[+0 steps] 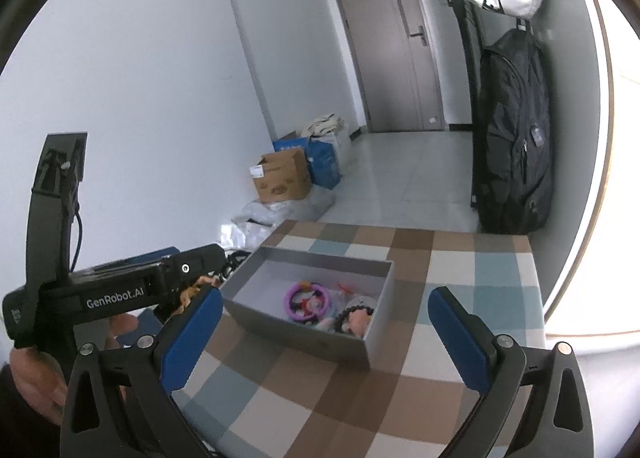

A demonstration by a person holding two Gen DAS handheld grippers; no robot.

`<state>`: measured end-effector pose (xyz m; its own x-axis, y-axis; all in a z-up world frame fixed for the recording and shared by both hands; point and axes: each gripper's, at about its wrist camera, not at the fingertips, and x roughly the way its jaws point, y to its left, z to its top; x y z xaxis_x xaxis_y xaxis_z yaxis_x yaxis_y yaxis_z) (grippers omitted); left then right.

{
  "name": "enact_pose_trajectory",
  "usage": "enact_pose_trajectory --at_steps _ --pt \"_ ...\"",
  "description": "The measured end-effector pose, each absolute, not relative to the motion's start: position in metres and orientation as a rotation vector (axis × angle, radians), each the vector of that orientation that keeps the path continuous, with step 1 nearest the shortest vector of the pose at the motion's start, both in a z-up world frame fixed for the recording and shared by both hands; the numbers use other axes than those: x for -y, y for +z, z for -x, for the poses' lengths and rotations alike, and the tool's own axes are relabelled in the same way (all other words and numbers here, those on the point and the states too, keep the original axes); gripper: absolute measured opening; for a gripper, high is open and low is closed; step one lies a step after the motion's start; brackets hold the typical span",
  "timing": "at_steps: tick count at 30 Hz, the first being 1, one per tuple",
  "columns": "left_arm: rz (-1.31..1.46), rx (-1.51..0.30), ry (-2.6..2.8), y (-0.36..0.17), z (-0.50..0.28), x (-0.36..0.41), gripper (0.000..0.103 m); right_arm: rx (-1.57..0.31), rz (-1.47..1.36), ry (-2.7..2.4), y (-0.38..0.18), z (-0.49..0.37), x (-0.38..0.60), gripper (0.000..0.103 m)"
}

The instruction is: Organize jewelry

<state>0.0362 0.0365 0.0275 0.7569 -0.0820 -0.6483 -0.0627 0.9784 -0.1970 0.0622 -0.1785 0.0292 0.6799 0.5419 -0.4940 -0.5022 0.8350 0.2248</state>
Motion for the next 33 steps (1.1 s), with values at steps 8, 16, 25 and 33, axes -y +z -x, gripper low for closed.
enact_pose_trajectory --at_steps 8,16,25,33 --pt "0.187 -0.706 0.031 0.025 -0.021 -0.034 0.081 -0.577 -0.041 0.577 0.024 -0.05 0.177 0.103" --pt "0.185 -0.695 0.035 0.025 -0.013 -0.034 0.081 -0.584 -0.077 0.564 0.024 -0.049 0.187 0.103" --pt "0.164 -0.69 0.034 0.025 -0.01 -0.028 0.081 -0.593 -0.086 0.567 0.023 -0.05 0.187 0.103" --pt "0.163 -0.694 0.031 0.025 -0.01 -0.026 0.081 -0.595 -0.088 0.564 0.022 -0.051 0.187 0.103"
